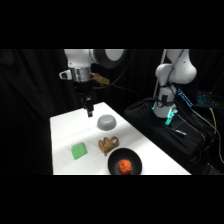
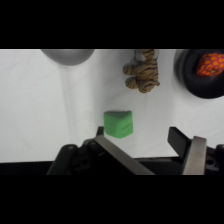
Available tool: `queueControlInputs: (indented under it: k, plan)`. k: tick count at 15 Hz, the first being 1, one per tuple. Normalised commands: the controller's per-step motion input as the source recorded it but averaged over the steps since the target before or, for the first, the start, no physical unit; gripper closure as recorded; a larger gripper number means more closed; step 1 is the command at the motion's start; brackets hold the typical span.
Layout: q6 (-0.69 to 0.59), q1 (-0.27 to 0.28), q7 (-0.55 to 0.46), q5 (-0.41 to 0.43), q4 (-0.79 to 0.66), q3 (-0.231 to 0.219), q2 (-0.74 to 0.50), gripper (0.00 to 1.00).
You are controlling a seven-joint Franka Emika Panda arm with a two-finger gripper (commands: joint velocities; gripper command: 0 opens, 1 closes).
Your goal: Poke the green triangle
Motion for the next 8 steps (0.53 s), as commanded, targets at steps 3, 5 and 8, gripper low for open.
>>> queueControlInputs:
  k: [3,5,8]
  plan:
    - [-0.12,-0.043,0.09,-0.066,0.74,-0.019,0.51,0.0]
    - [-0.15,-0.052,0.09,-0.072,0.74,-0.027,0.46,0.09]
    - [-0.2,-0.064,0.06,-0.039,0.67,-0.009,0.4,0.33]
